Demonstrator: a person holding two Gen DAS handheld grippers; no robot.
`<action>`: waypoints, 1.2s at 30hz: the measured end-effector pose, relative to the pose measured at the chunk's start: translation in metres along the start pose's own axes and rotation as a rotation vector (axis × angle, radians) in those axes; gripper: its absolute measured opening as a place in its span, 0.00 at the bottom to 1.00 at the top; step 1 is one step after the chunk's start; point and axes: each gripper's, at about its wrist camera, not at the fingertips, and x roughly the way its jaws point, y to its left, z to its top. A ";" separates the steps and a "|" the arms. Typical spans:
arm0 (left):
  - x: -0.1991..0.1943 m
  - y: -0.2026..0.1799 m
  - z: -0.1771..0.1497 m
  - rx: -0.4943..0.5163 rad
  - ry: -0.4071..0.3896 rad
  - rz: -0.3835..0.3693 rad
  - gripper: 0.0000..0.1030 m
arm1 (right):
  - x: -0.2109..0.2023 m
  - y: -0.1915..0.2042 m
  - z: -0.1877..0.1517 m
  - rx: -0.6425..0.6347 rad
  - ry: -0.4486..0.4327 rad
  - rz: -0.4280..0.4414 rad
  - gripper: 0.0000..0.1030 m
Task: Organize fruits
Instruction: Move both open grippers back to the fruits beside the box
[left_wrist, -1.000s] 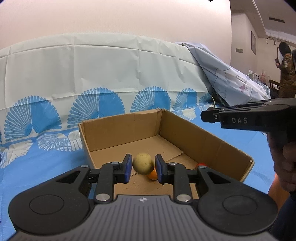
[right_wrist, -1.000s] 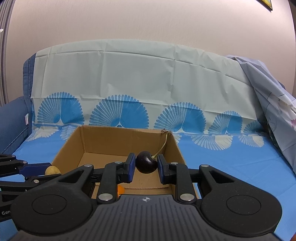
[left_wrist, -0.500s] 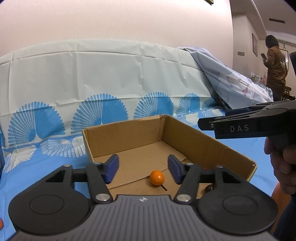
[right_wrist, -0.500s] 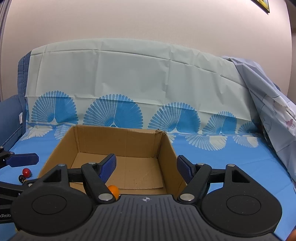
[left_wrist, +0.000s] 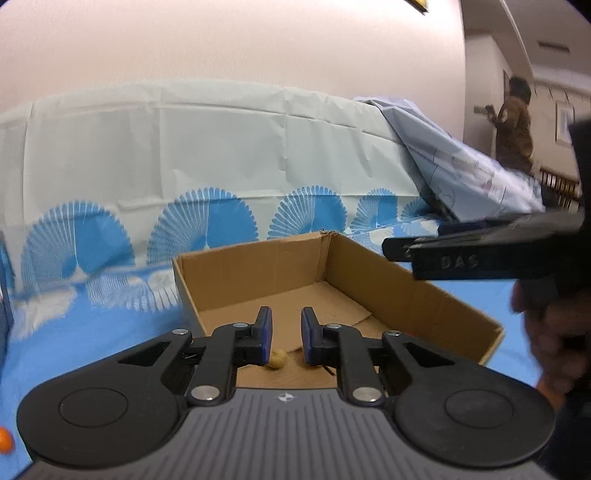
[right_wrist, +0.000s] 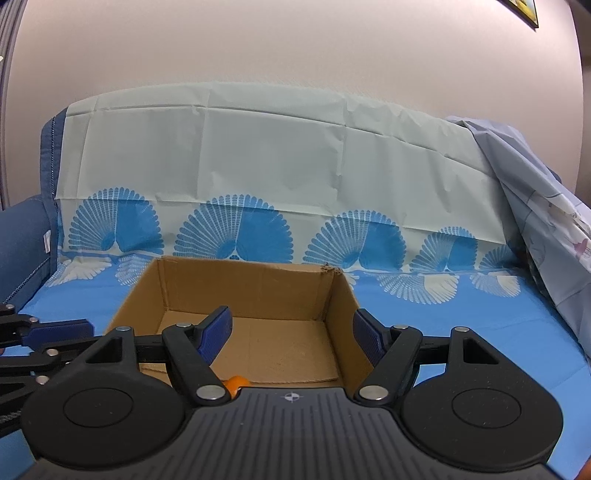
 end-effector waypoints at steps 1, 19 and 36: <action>-0.005 0.004 0.002 -0.009 0.009 -0.016 0.18 | 0.000 0.003 0.001 0.003 -0.003 0.003 0.72; -0.033 0.111 -0.017 -0.022 0.174 0.187 0.20 | -0.010 0.071 0.005 -0.009 -0.052 0.100 0.71; -0.045 0.203 -0.022 -0.420 0.202 0.333 0.19 | -0.003 0.145 0.002 -0.034 -0.045 0.275 0.51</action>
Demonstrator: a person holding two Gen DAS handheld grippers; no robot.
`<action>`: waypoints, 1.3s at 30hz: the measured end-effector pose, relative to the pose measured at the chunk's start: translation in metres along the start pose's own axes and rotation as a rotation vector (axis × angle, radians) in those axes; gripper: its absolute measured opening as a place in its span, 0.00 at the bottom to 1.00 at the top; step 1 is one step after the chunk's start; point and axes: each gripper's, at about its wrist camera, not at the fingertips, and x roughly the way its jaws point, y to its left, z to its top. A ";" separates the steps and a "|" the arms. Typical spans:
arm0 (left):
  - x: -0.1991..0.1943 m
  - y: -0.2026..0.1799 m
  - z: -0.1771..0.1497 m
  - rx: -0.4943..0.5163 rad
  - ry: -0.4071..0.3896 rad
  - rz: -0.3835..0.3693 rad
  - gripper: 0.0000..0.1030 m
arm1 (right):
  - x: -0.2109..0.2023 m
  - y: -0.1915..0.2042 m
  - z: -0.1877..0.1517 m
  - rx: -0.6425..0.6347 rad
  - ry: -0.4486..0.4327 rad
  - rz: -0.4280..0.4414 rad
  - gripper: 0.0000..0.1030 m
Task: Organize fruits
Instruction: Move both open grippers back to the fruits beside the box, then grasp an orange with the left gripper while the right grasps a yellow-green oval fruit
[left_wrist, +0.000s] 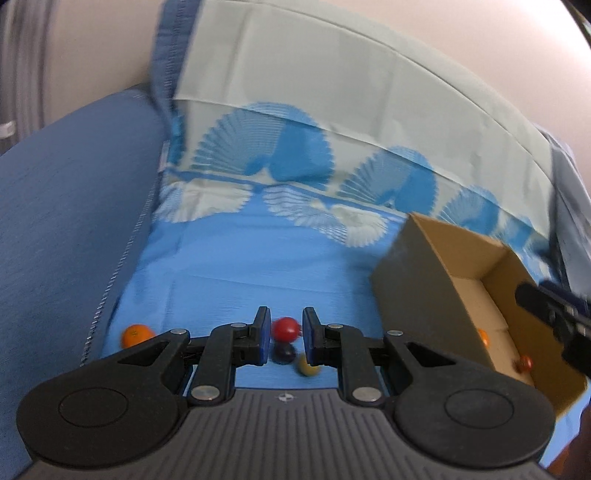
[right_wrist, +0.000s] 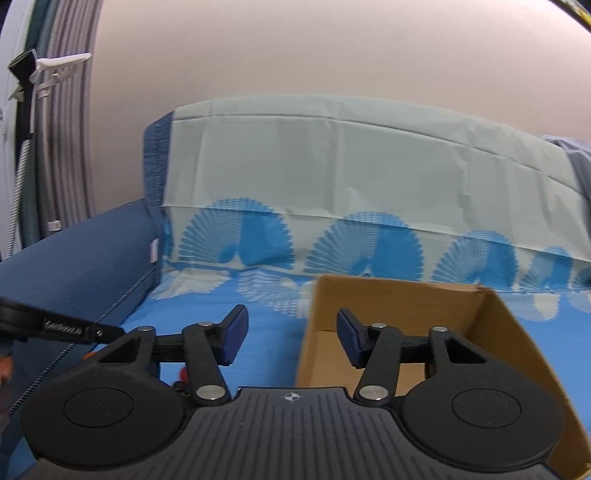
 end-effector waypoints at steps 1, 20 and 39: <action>0.000 0.006 0.001 -0.030 0.000 0.009 0.19 | 0.002 0.004 0.000 -0.001 0.002 0.011 0.50; 0.021 0.065 0.010 -0.191 0.044 0.270 0.18 | 0.092 0.060 -0.013 0.042 0.216 0.158 0.40; 0.110 0.066 -0.003 -0.046 0.261 0.509 0.57 | 0.185 0.074 -0.062 0.064 0.565 0.125 0.49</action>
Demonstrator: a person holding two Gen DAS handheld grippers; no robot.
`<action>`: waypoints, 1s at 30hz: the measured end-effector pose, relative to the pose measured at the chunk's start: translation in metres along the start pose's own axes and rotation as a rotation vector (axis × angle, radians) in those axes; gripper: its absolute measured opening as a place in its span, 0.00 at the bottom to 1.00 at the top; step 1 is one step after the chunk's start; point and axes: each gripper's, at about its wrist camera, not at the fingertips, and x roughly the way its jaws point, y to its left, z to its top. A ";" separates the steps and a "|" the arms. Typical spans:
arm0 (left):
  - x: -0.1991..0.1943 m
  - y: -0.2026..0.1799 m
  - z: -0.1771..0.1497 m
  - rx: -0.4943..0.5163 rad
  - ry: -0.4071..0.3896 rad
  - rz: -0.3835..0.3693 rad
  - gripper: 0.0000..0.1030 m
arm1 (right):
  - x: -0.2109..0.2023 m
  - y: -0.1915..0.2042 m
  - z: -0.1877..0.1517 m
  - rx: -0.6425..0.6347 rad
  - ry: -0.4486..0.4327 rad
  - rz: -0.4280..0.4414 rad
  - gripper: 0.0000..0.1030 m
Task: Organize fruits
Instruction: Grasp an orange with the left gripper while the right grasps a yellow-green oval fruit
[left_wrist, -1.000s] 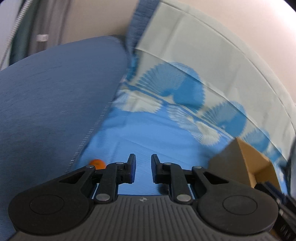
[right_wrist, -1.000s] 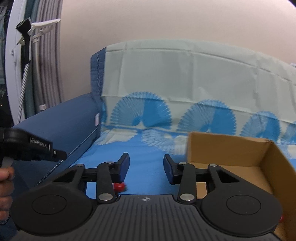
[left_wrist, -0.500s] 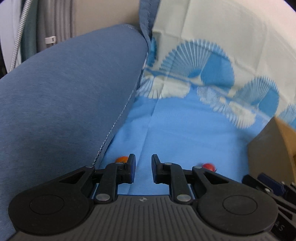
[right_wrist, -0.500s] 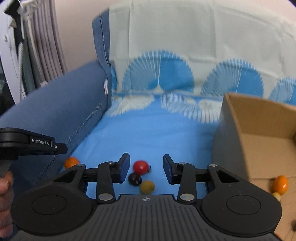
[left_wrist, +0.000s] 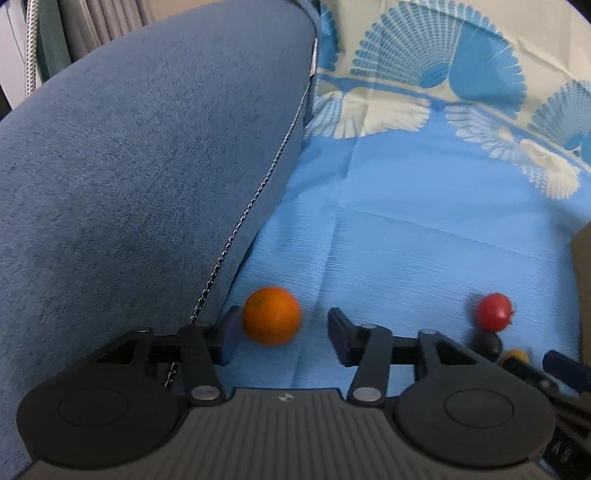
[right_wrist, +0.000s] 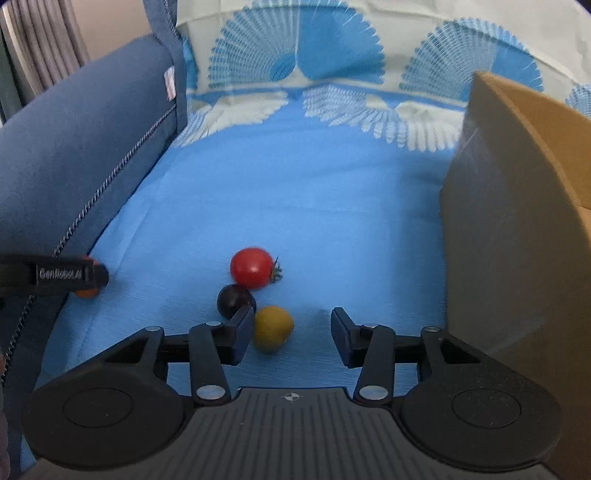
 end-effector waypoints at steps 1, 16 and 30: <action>0.003 -0.001 0.001 0.004 0.003 0.011 0.57 | 0.003 0.002 -0.001 -0.006 0.006 0.000 0.53; 0.014 -0.014 0.001 0.126 0.004 0.146 0.37 | 0.004 0.009 -0.006 -0.087 -0.025 -0.039 0.28; -0.053 -0.018 -0.011 0.171 -0.117 -0.085 0.37 | -0.074 0.012 -0.026 -0.187 -0.158 -0.041 0.28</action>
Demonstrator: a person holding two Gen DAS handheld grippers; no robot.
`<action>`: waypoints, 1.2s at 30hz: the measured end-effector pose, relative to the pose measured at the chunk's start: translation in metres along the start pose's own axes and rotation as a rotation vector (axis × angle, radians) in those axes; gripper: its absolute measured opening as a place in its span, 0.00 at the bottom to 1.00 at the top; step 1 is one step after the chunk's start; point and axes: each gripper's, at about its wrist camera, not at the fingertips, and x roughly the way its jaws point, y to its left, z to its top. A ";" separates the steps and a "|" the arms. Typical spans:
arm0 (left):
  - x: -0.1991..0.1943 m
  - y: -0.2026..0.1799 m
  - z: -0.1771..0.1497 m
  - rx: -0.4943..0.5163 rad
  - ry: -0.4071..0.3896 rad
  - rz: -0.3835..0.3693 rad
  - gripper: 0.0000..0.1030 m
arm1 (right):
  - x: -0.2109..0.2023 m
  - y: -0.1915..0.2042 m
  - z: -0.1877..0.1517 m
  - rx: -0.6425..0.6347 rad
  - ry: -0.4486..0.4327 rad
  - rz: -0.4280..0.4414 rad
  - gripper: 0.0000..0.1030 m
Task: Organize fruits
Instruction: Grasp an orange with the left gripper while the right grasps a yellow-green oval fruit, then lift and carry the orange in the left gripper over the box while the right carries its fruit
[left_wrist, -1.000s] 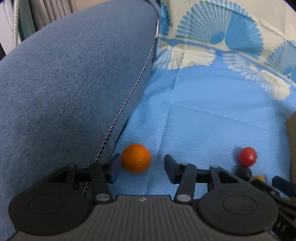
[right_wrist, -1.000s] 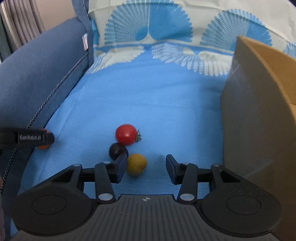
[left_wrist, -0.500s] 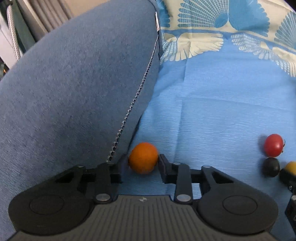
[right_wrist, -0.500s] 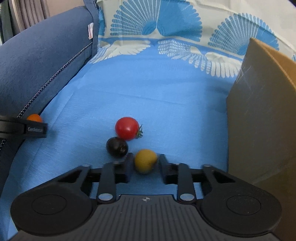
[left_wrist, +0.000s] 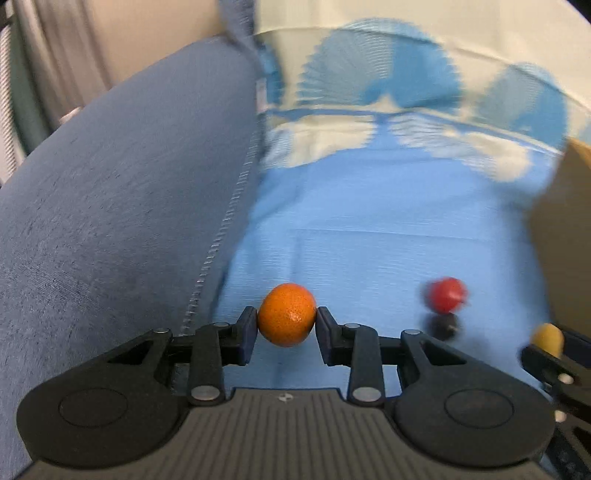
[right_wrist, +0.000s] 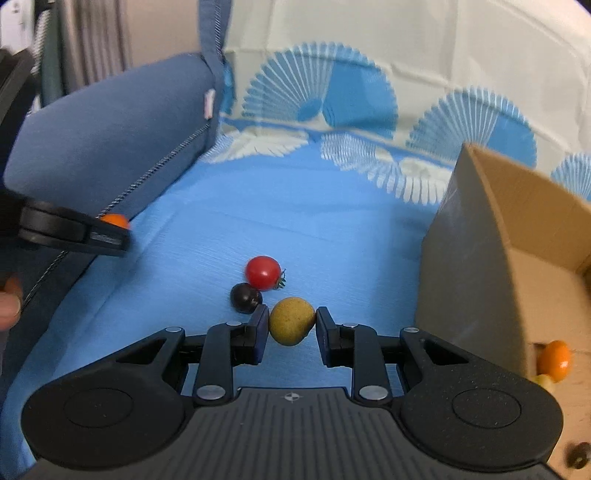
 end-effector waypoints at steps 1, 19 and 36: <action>-0.008 -0.002 -0.002 0.009 -0.014 -0.026 0.37 | -0.007 0.002 -0.002 -0.016 -0.008 -0.005 0.28; -0.038 0.028 -0.030 -0.125 0.126 -0.316 0.37 | -0.084 0.005 -0.040 -0.115 -0.080 0.065 0.28; -0.007 -0.002 -0.037 0.025 0.260 -0.290 0.37 | -0.047 0.021 -0.050 -0.146 0.055 0.106 0.28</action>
